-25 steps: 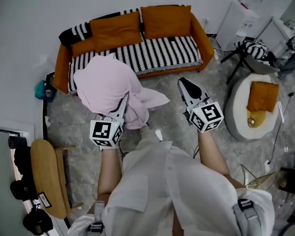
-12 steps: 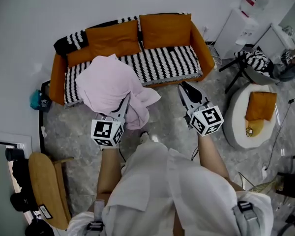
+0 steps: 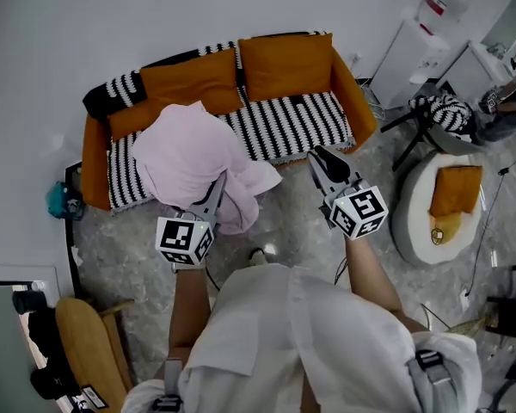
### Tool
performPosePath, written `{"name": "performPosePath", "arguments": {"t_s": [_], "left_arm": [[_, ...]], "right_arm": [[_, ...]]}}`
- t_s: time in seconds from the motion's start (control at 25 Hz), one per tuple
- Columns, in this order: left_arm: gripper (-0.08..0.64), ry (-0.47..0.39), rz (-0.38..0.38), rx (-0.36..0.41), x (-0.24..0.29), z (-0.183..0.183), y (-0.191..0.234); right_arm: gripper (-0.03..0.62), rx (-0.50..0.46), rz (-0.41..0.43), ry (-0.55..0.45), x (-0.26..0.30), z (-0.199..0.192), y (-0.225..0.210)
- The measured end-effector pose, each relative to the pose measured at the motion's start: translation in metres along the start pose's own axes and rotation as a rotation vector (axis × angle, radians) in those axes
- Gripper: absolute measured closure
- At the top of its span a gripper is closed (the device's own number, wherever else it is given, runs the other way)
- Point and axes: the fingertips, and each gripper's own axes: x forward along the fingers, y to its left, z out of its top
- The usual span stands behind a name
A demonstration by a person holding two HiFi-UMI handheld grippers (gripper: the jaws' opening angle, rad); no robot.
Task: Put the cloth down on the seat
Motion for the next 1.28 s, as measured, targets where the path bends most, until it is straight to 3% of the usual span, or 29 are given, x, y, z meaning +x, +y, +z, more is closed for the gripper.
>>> {"name": "performPosePath", "arguments": {"t_s": [0.56,0.88,1.04,1.16,1.28], "left_arm": [[0.357,0.016,-0.078,0.028,0.086,0.004,0.039],[0.356,0.038,-0.131,0.039,0.187,-0.003,0.047],[0.356,0.058,-0.188,0.06,0.25,-0.007,0.043],[0.356,0.068,-0.213,0.075,0.292,-0.005,0.04],[0.356,0.065,-0.239,0.094,0.326,-0.002,0.032]], "right_arm": [[0.468,-0.008,0.034,-0.006,0.087,0.007,-0.03],[0.43,0.031,0.097,0.005,0.16,0.002,-0.103],[0.397,-0.01,0.209,0.013,0.203,0.02,-0.143],[0.397,-0.061,0.38,0.045,0.228,0.037,-0.159],[0.35,-0.065,0.533,0.086,0.241,0.052,-0.171]]}}
